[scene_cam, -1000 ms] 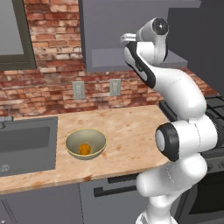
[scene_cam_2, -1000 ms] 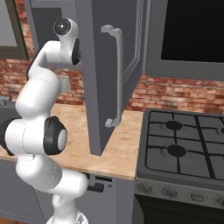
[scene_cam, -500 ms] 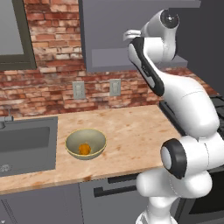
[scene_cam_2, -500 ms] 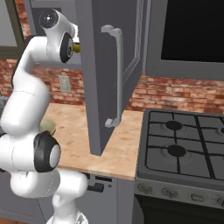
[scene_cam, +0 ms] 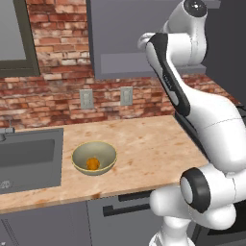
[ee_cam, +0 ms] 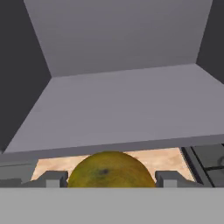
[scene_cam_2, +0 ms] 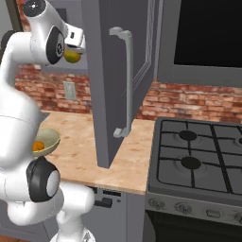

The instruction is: Pick the oranges from the cabinet and place them in one bowl. Pick the corn from the sink and place it in the other bowl.

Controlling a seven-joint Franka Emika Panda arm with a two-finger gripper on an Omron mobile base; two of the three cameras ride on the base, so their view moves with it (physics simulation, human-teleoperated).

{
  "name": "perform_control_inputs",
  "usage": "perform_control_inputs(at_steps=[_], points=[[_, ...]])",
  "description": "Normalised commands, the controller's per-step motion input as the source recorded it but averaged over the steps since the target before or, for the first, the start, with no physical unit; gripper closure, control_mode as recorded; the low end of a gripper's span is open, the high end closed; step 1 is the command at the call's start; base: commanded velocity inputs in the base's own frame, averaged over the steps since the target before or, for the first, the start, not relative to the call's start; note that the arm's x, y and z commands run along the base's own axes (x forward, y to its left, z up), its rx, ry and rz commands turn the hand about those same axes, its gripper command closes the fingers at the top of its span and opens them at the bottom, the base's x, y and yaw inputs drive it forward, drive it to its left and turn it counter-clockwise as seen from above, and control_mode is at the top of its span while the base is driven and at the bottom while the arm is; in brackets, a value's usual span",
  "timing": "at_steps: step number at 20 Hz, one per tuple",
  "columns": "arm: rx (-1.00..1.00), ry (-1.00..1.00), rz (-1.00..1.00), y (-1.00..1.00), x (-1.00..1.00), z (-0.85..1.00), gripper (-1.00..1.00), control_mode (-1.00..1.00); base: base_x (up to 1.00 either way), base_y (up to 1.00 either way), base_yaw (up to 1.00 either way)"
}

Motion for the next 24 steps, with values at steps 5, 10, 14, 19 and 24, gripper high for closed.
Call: perform_control_inputs(at_steps=[5,10,14,19,24], points=[[0.0,0.06,0.0,0.11,-0.71,0.2,1.0,-1.0,0.0,0.0,0.0],[0.0,0.02,0.0,0.12,-0.74,0.07,1.0,-1.0,0.0,0.0,0.0],[0.0,-0.04,0.0,0.12,-0.81,-0.11,1.0,-1.0,0.0,0.0,0.0],[0.0,0.0,0.03,0.11,-0.75,-0.18,1.0,-1.0,0.0,0.0,0.0],[0.02,0.0,0.05,0.14,-0.55,-0.25,1.0,-1.0,0.0,0.0,0.0]])
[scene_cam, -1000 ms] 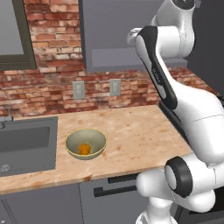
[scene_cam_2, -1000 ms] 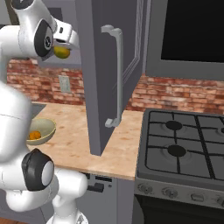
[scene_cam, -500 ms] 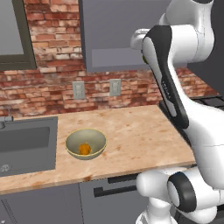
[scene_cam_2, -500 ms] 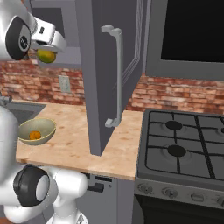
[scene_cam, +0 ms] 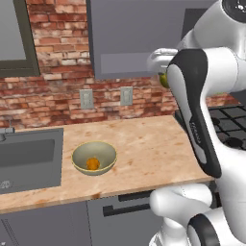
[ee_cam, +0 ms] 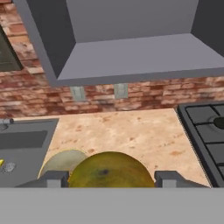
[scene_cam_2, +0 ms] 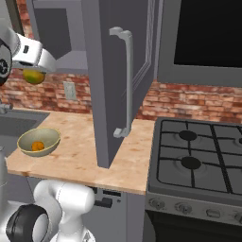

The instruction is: Pick the oranges from the cabinet and place them in one bowl. Pick the corn from the sink and place it in the other bowl.

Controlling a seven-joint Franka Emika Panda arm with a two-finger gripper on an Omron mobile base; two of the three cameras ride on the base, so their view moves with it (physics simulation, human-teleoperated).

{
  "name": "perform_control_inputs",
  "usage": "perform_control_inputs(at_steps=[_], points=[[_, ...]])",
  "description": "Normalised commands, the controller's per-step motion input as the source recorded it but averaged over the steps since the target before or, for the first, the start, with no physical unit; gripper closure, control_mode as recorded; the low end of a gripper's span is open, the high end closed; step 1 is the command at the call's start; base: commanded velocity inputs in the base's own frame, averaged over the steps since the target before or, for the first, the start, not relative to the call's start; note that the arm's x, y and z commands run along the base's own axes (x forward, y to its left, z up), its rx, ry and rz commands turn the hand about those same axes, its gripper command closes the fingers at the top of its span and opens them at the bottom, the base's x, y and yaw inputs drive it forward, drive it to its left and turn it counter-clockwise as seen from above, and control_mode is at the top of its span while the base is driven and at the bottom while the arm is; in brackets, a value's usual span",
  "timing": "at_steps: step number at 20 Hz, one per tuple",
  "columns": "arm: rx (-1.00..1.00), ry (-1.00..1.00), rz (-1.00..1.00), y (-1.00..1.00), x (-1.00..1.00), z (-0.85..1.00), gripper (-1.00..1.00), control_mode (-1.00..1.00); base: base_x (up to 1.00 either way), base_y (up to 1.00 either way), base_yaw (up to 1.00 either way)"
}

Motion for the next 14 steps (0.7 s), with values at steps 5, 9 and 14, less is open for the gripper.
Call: perform_control_inputs(at_steps=[5,9,14], points=[[0.06,0.01,0.03,0.16,-0.35,-0.17,1.0,-1.0,0.0,0.0,0.0],[0.08,0.06,0.05,0.21,-0.21,-0.14,1.0,-1.0,0.0,0.0,0.0],[0.05,0.12,0.07,0.29,-0.16,-0.27,1.0,-1.0,0.0,0.0,0.0]])
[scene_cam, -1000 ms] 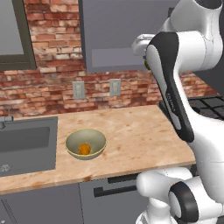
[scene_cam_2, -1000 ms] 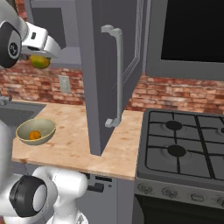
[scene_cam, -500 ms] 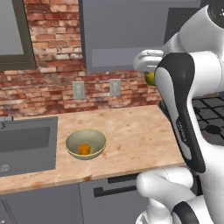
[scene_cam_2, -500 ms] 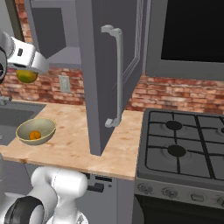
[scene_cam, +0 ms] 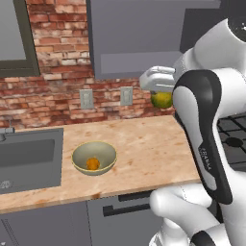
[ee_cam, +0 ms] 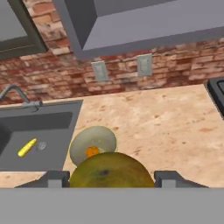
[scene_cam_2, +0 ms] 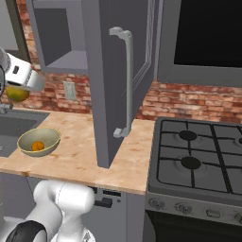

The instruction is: Pick the oranges from the cabinet and place them in one bowl. Pick the corn from the sink and place it in the other bowl.

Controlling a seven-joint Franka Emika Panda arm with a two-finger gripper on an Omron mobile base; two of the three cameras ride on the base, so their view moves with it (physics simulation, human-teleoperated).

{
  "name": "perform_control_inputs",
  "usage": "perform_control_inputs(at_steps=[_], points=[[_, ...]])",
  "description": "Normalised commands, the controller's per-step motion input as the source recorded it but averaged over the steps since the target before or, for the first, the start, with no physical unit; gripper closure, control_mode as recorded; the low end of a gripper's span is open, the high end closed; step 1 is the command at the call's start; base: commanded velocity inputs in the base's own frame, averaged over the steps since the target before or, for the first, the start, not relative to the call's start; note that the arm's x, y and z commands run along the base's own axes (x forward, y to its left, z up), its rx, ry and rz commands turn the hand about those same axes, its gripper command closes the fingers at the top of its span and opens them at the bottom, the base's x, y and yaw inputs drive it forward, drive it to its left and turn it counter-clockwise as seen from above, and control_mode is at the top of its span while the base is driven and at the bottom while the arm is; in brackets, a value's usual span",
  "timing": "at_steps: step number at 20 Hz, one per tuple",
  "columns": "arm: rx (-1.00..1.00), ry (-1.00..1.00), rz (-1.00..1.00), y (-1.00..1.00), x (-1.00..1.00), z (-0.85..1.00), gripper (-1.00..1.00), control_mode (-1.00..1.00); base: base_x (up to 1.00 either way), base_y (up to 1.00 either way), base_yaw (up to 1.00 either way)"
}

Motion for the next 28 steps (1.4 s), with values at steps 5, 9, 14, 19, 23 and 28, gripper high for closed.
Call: perform_control_inputs(at_steps=[5,9,14,19,23,28], points=[[0.01,0.16,0.08,0.33,-0.2,-0.4,1.0,-1.0,0.0,0.0,0.0],[0.0,0.12,0.1,0.38,-0.13,-0.43,1.0,-1.0,0.0,0.0,0.0],[0.0,0.11,0.09,0.37,-0.12,-0.38,1.0,-1.0,0.0,0.0,0.0],[-0.01,0.08,0.08,0.29,-0.05,-0.33,1.0,-1.0,0.0,0.0,0.0],[-0.05,0.0,0.04,0.13,0.0,-0.39,1.0,-1.0,0.0,0.0,0.0],[-0.06,0.0,0.01,0.05,0.0,-0.42,1.0,-1.0,0.0,0.0,0.0]])
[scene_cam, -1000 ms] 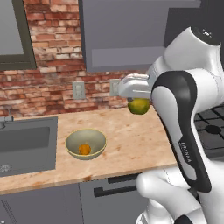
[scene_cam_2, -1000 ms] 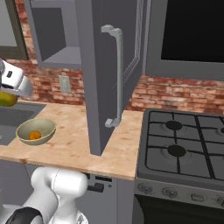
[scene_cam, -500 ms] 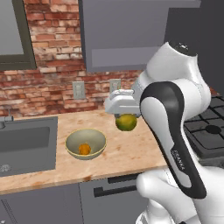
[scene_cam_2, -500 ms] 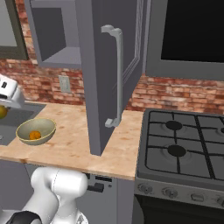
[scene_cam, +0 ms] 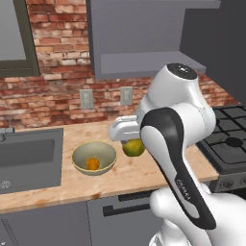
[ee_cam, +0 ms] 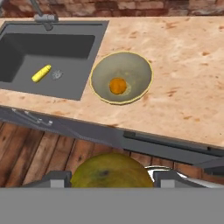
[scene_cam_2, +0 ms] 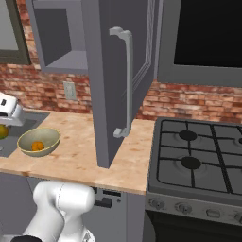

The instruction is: Pick the oranges from the cabinet and place them in one bowl. Pick the corn from the sink and place it in the other bowl.

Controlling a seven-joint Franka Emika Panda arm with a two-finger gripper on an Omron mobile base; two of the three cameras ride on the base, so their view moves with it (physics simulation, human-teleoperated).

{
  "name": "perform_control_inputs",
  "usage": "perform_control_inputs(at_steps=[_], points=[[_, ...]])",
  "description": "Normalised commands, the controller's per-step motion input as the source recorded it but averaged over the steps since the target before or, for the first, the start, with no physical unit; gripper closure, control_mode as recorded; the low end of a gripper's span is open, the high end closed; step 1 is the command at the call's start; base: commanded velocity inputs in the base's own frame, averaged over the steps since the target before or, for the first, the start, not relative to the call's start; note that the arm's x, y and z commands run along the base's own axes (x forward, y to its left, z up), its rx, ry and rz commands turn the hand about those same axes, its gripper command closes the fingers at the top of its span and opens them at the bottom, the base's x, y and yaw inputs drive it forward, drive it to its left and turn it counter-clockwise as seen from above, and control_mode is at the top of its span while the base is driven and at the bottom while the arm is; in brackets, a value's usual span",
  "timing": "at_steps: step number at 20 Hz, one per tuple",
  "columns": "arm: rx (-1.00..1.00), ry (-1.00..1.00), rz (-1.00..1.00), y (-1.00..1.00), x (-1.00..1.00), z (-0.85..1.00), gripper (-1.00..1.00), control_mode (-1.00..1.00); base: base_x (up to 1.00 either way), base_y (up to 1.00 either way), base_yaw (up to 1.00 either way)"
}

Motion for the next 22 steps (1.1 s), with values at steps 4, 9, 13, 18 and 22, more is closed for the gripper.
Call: perform_control_inputs(at_steps=[4,9,13,18,22], points=[[-0.02,0.0,0.01,0.01,0.11,-0.47,1.0,-1.0,0.0,0.0,0.0],[0.0,0.0,0.02,0.0,0.29,-0.48,1.0,-1.0,0.0,0.0,0.0],[0.0,0.0,0.02,0.02,0.37,-0.24,1.0,-1.0,0.0,0.0,0.0],[0.0,0.0,0.0,0.04,0.39,-0.12,1.0,-1.0,0.0,0.0,0.0],[-0.02,0.0,0.0,0.12,0.36,-0.05,1.0,-1.0,0.0,0.0,0.0]])
